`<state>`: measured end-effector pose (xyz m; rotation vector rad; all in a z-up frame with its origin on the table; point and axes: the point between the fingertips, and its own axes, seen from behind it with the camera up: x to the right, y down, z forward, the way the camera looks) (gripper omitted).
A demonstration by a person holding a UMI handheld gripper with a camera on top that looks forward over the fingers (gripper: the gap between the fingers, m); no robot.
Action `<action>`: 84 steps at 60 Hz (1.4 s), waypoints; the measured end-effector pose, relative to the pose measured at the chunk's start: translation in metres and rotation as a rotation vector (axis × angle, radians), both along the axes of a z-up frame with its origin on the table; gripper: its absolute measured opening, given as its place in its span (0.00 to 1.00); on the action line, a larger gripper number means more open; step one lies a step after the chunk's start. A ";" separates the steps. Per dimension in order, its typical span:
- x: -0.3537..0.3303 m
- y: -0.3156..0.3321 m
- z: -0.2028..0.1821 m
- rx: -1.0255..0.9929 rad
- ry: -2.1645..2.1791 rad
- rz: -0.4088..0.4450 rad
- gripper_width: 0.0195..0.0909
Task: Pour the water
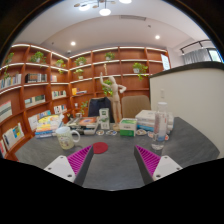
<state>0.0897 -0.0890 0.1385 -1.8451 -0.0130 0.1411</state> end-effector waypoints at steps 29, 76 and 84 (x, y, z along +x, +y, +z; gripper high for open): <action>0.214 0.115 -0.053 0.058 -0.071 -0.180 0.96; 0.202 0.178 -0.035 0.138 -0.326 -0.144 0.18; 0.143 0.169 -0.030 0.146 -0.542 -0.056 0.17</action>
